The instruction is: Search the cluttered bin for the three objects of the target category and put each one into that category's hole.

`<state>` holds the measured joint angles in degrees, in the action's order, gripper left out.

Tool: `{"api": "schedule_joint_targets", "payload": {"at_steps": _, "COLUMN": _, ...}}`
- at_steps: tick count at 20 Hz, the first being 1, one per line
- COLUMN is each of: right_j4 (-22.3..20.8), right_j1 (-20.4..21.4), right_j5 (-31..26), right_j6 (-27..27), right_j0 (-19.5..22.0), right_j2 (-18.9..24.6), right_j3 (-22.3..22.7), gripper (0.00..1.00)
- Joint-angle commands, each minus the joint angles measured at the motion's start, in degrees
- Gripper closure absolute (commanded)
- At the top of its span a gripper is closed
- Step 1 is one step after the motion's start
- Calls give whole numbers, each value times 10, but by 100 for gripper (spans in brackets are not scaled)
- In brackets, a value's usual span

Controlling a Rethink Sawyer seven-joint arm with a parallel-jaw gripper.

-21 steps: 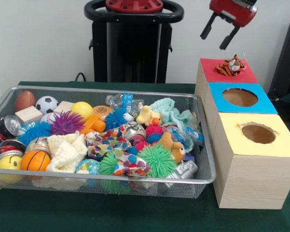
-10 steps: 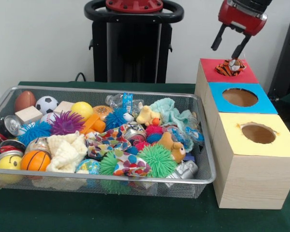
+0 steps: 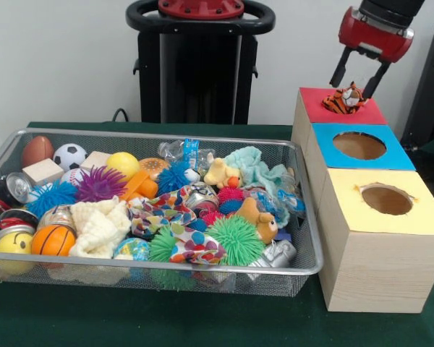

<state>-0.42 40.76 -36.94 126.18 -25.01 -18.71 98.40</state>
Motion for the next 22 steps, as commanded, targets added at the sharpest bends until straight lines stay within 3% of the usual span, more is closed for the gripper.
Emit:
{"api": "schedule_joint_targets", "payload": {"at_steps": 1, "right_j4": -30, "right_j1": -35, "right_j5": 67, "right_j6": -11, "right_j0": 50, "right_j2": 77, "right_j3": -5, "gripper": 0}}
{"api": "schedule_joint_targets", "payload": {"at_steps": 8, "right_j4": -36, "right_j1": -8, "right_j5": 131, "right_j6": -31, "right_j0": 105, "right_j2": 137, "right_j3": 62, "gripper": 0}}
{"api": "schedule_joint_targets", "payload": {"at_steps": 19, "right_j4": -73, "right_j1": 1, "right_j5": 156, "right_j6": 25, "right_j0": 76, "right_j2": 92, "right_j3": 84, "gripper": 0}}
{"api": "schedule_joint_targets", "payload": {"at_steps": 22, "right_j4": -72, "right_j1": 46, "right_j5": 110, "right_j6": 12, "right_j0": 74, "right_j2": 90, "right_j3": 83, "gripper": 0}}
